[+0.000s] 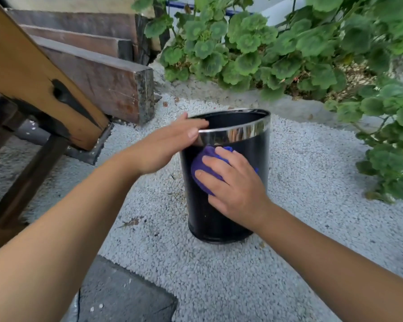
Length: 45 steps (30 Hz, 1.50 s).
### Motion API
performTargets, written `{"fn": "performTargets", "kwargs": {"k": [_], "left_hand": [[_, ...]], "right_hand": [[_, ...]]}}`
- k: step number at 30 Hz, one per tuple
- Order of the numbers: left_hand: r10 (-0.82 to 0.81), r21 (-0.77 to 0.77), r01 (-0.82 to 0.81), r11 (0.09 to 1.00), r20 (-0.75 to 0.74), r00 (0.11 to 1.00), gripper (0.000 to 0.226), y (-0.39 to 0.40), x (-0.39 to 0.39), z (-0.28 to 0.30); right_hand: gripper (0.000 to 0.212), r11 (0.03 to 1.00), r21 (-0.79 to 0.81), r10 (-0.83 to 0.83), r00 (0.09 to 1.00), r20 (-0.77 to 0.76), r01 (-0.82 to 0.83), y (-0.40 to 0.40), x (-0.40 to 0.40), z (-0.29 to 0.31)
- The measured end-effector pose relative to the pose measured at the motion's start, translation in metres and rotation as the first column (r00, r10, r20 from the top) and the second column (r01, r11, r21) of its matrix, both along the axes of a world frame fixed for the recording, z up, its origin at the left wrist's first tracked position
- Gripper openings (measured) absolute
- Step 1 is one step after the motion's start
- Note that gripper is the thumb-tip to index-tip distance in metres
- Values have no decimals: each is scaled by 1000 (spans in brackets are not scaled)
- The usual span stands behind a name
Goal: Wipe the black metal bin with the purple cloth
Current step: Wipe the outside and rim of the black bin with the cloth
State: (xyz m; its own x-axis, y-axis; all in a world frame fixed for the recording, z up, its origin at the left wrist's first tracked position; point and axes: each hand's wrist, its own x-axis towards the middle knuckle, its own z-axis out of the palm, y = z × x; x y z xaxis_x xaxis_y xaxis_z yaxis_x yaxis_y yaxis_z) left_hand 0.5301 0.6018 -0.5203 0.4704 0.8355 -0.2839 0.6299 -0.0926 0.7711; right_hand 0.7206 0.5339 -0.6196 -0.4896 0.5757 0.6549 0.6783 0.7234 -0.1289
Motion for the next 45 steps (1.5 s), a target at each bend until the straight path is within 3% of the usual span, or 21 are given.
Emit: {"fn": "performTargets", "kwargs": {"k": [2, 7, 11, 14, 17, 18, 20, 23, 24, 26, 28, 29, 31, 33, 36, 39, 41, 43, 45], "left_hand": [[14, 19, -14, 1000, -4, 1000, 48, 6, 2, -2], [-50, 181, 103, 978, -276, 960, 47, 18, 6, -2], [-69, 347, 150, 926, -234, 970, 33, 6, 7, 2], [-125, 370, 220, 903, -263, 957, 28, -4, 5, 7], [-157, 375, 271, 886, -307, 939, 30, -18, -3, 5], [-142, 376, 257, 890, -308, 941, 32, -23, -7, 3], [-63, 347, 153, 925, -258, 964, 32, -37, -15, -2], [167, 218, -147, 965, -76, 983, 24, -56, -28, -18], [278, 162, -270, 949, -29, 960, 23, -63, -30, -24], [498, 129, -495, 859, 6, 867, 33, -72, -31, -37], [667, 132, -662, 738, 13, 745, 43, -78, -27, -48], [736, 69, -736, 674, 28, 677, 50, -79, -26, -52], [864, -223, -835, 503, 93, 495, 66, -81, -23, -59], [923, -470, -801, 371, 94, 373, 54, -83, -26, -60], [934, -575, -749, 329, 81, 347, 14, -90, -30, -59], [942, -617, -728, 300, 72, 328, 16, -111, -34, -68], [936, -673, -692, 260, -2, 353, 23, -128, -35, -74], [928, -712, -657, 246, -22, 371, 27, -136, -35, -76], [935, -704, -663, 254, 4, 355, 31, -134, -34, -76]], "right_hand": [[27, 998, -8, 63, 996, 57, -62, -6, -2, -12], [17, 974, -23, 227, 963, 144, -226, -15, -29, -32], [19, 918, -72, 397, 900, 180, -390, -24, -37, -44], [22, 866, -214, 494, 839, 228, -451, -46, -34, -54], [22, 737, -542, 577, 793, 195, -403, -67, -25, -46], [29, 677, -646, 540, 834, 111, -353, -74, -20, -41], [37, 560, -782, 304, 946, -113, -274, -80, -8, -27], [23, 410, -888, -168, 939, -299, -209, -60, 26, -5], [16, 341, -913, -344, 873, -345, -226, -48, 38, 0], [25, 247, -892, -702, 565, -434, -378, -24, 61, 9], [25, 236, -811, -862, 269, -429, -535, -5, 78, 16], [22, 235, -792, -880, 223, -419, -563, 4, 85, 18], [16, 210, -797, -867, 269, -420, -567, 19, 93, 23], [13, 152, -852, -830, 403, -386, -502, 27, 95, 27], [13, 77, -890, -765, 545, -342, -450, 30, 96, 28], [17, -32, -894, -665, 678, -314, -447, 25, 98, 28], [32, -105, -930, -548, 801, -243, -354, 19, 98, 27], [49, -153, -939, -501, 843, -196, -309, 14, 93, 26], [53, -137, -949, -509, 842, -180, -286, 13, 84, 29]]}}
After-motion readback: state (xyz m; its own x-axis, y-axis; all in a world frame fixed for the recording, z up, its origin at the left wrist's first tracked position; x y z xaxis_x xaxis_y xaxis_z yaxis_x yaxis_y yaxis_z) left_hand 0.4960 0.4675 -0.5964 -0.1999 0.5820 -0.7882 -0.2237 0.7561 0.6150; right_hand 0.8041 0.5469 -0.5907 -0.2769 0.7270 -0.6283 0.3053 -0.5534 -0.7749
